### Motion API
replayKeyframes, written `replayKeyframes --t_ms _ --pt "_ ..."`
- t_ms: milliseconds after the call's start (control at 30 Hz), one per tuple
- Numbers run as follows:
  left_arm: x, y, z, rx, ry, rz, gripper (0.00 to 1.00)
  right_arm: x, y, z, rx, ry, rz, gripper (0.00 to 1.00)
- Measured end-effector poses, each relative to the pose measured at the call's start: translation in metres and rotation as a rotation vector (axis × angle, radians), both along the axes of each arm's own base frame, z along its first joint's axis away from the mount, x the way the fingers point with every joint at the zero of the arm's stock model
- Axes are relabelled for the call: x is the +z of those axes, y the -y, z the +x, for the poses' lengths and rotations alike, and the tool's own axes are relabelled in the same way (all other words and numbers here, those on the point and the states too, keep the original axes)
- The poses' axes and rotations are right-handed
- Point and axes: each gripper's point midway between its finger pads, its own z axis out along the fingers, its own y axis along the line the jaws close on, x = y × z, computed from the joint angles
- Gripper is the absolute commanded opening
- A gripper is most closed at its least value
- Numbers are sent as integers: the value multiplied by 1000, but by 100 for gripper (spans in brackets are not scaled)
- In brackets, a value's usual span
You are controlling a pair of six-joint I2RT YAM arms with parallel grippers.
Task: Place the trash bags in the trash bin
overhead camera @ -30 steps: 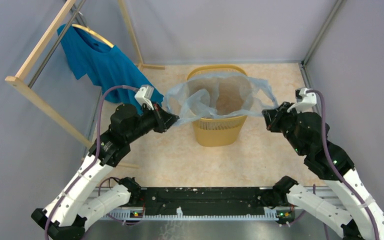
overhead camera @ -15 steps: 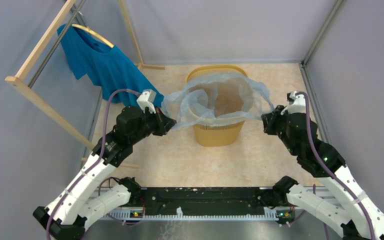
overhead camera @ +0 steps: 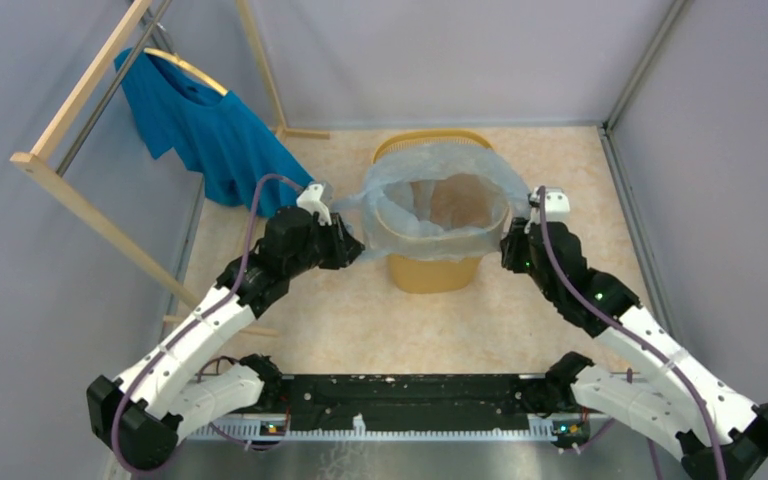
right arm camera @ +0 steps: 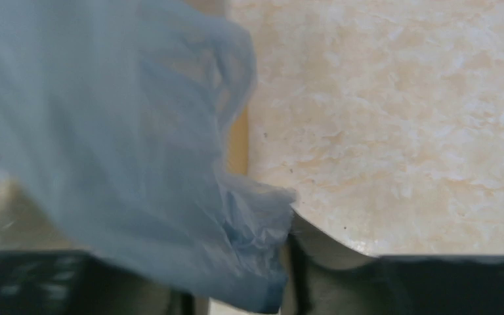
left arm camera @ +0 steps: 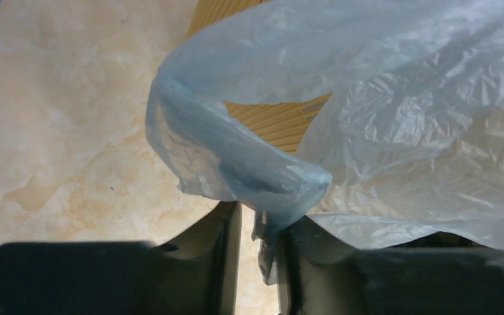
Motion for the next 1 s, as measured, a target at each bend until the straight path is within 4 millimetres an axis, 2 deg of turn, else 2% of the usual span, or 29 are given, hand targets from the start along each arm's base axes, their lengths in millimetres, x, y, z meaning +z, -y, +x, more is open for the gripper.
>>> replayKeyframes --t_ms 67,133,200,400,533,667,733,800,867,933,1000 --pt "2 -1 -1 -8 6 13 56 8 -2 -4 33 -2 -5 54" --pt "11 -3 -2 -15 30 19 71 28 -4 -9 72 24 10 62" --pt "25 -7 -6 -20 64 20 81 51 -4 -16 109 62 29 67" --pt "74 -30 -20 -13 187 54 97 122 12 -41 148 183 69 73" --pt "111 -42 -17 13 281 93 99 151 19 -41 147 256 43 73" --pt "151 -35 4 -5 360 146 99 164 8 -13 148 256 -53 72" --pt "158 -26 21 -33 383 203 99 166 -3 7 151 242 -111 70" --pt "156 -18 38 -73 390 272 99 164 -15 26 167 216 -176 70" --pt "145 -8 54 -116 373 340 99 157 -25 41 189 188 -230 69" --pt "132 2 67 -160 356 387 99 150 -33 50 216 168 -270 67" --pt "123 8 71 -198 341 409 96 147 -38 56 241 157 -304 65"
